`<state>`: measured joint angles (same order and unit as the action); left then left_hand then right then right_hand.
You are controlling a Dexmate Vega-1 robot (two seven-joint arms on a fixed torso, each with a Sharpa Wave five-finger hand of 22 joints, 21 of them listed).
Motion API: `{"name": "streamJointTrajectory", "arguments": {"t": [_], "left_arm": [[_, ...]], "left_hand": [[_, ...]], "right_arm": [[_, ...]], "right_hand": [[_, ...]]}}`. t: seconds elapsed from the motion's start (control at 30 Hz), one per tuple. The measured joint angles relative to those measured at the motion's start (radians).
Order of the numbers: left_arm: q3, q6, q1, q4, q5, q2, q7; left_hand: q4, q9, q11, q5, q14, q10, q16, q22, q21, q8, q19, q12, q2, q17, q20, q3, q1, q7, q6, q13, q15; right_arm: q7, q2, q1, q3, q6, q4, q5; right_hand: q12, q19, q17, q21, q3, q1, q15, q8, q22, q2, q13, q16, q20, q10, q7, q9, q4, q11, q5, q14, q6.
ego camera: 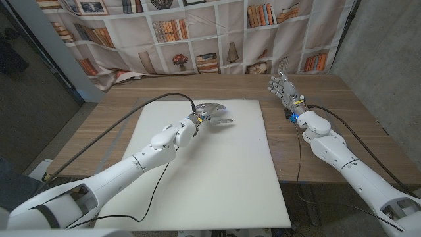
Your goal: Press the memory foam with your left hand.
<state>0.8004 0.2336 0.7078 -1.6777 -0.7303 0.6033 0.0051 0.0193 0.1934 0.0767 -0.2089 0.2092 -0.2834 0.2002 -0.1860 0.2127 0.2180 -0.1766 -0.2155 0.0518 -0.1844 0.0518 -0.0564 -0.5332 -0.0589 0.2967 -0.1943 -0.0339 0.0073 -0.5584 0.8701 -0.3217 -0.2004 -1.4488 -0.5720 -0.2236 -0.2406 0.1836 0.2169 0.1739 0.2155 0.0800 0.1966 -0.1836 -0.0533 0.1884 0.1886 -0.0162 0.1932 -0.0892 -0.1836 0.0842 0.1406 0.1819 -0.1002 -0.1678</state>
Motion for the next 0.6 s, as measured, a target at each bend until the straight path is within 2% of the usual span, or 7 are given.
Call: {"name": "streamJointTrajectory", "arguments": {"t": [0.6], "left_arm": [[-0.009,0.01,-0.009,-0.04,-0.011,0.011,0.006]], "left_hand": [[0.0,0.0,0.0,0.0,0.0,0.0,0.0,0.0,0.0,0.0,0.004,0.0,-0.006,0.0,-0.004,0.0,-0.012,-0.004,0.004,0.0,0.0]], "right_arm": [[0.005,0.003,0.002,0.007,-0.008,0.011,-0.008]], "right_hand": [[0.0,0.0,0.0,0.0,0.0,0.0,0.0,0.0,0.0,0.0,0.0,0.0,0.0,0.0,0.0,0.0,0.0,0.0,0.0,0.0,0.0]]}}
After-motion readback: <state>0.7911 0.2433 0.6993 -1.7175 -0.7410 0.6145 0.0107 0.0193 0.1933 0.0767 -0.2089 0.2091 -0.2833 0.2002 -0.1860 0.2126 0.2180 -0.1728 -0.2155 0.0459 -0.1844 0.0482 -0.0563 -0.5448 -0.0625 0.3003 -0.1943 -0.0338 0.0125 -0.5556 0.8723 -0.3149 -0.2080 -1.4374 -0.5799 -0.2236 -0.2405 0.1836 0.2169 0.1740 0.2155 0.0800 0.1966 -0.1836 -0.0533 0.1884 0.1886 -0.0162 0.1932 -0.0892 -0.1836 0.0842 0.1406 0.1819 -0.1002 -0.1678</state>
